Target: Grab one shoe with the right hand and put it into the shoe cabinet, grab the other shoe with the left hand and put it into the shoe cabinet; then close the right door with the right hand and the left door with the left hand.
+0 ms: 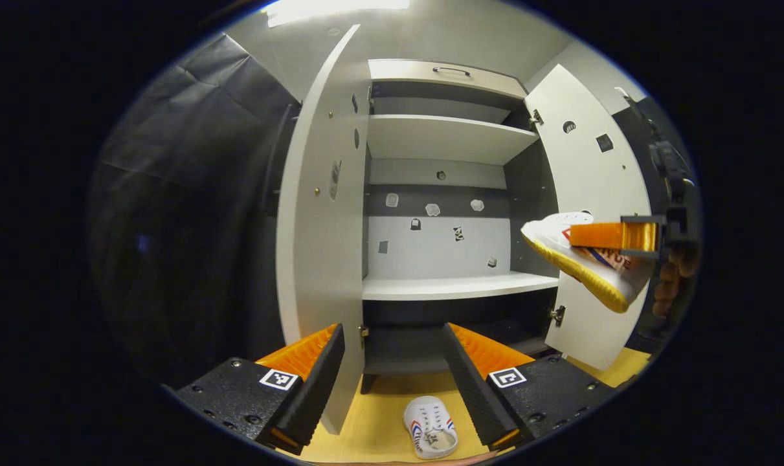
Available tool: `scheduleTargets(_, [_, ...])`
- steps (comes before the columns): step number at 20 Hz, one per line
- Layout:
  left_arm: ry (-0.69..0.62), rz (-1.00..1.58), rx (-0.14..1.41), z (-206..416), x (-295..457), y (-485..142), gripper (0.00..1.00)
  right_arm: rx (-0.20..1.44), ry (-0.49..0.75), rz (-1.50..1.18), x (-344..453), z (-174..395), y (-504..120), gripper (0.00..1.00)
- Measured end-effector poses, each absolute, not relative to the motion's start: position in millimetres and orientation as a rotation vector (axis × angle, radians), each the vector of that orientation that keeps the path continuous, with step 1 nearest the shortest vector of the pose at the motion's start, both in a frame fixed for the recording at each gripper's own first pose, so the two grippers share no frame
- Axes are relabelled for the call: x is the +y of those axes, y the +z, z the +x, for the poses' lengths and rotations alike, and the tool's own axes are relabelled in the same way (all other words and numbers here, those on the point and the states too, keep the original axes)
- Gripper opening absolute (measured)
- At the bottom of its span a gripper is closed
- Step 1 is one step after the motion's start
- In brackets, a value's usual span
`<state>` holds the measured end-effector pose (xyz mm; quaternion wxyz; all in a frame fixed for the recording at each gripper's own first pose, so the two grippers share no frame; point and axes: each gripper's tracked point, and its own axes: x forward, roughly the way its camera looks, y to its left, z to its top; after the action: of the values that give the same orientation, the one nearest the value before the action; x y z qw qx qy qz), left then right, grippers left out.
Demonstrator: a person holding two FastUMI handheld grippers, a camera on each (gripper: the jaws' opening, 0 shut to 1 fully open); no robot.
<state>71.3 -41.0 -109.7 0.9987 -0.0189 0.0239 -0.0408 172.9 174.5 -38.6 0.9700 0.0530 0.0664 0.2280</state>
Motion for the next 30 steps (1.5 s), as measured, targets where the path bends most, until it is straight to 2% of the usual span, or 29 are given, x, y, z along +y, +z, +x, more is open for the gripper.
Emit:
scheduleTargets(6, [-0.113, -0.036, 0.068, 103, -56, -120, 0.92, 0.156, 0.418, 0.103, 188, 265, -12, 0.01])
scheduleTargets(13, [-0.138, -0.048, 0.110, 117, -53, -143, 0.92, 0.227, 0.369, 0.048, 210, 357, -55, 0.01])
scheduleTargets(23, [-0.144, -0.031, 0.123, 110, -49, -159, 0.90, 0.299, 0.353, -0.102, 243, 439, -127, 0.01])
scheduleTargets(24, [-0.139, -0.031, 0.125, 109, -48, -160, 0.90, 0.290, 0.341, -0.126, 241, 444, -128, 0.05])
scheduleTargets(26, [-0.129, -0.029, 0.133, 107, -44, -163, 0.90, 0.269, 0.365, -0.210, 241, 450, -133, 0.08])
scheduleTargets(27, [-0.124, -0.032, 0.139, 106, -43, -165, 0.90, 0.238, 0.360, -0.242, 240, 447, -124, 0.16])
scheduleTargets(30, [-0.109, -0.031, 0.155, 103, -39, -170, 0.90, 0.114, 0.317, -0.271, 230, 428, -84, 0.96])
